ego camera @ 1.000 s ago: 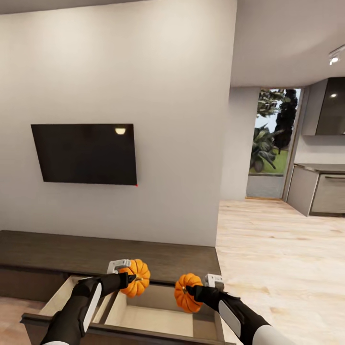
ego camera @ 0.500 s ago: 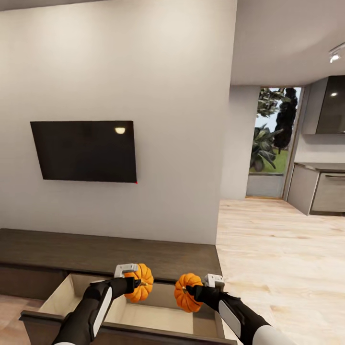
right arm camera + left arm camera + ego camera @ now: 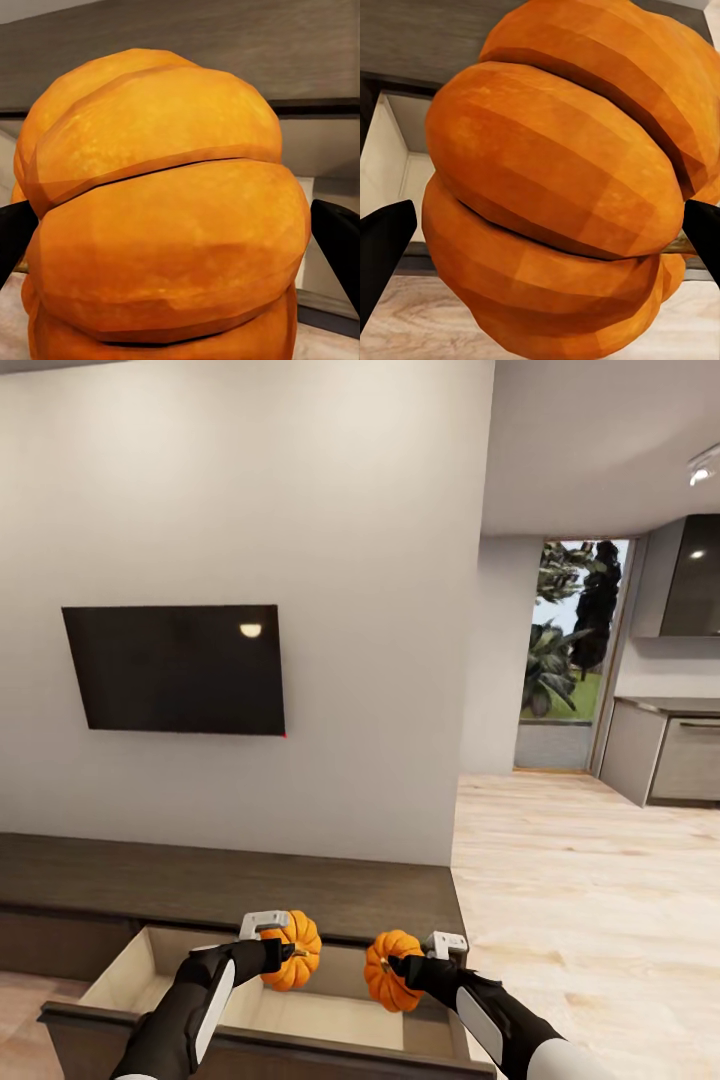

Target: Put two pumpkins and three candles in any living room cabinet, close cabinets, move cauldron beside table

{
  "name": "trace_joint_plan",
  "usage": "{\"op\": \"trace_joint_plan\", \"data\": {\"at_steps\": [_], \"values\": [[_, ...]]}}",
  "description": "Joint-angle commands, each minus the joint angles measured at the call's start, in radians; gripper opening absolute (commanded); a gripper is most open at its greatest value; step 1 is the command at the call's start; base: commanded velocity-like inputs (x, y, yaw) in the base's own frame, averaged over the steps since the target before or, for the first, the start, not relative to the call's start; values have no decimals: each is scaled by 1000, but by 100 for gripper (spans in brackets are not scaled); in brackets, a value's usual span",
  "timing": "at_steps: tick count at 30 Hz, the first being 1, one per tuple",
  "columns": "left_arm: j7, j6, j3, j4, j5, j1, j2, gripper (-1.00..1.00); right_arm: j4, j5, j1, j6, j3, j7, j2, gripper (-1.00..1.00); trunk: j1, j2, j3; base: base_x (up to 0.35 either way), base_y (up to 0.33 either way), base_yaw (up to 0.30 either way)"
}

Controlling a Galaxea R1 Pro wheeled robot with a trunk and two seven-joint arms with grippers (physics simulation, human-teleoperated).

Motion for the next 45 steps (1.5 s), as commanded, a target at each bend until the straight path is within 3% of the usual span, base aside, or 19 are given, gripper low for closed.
{"op": "trace_joint_plan", "data": {"at_steps": [1, 29, 45], "values": [[-8, 5, 5, -1, -5, -1, -1, -100, -1, -7, -1, 3, 3, -4, -1, -100, 4, -8, -4, 0, 0, 0], [-11, 5, 6, -1, -4, -1, 0, -100, -2, -6, 18, -10, 3, -4, 3, -100, 111, -204, -92, 0, 0, 0], [-10, 5, 5, -1, -3, -1, 0, -100, -2, -7, 18, -11, 3, -4, 3, -100, 111, -204, -92, 26, 93, 0]]}}
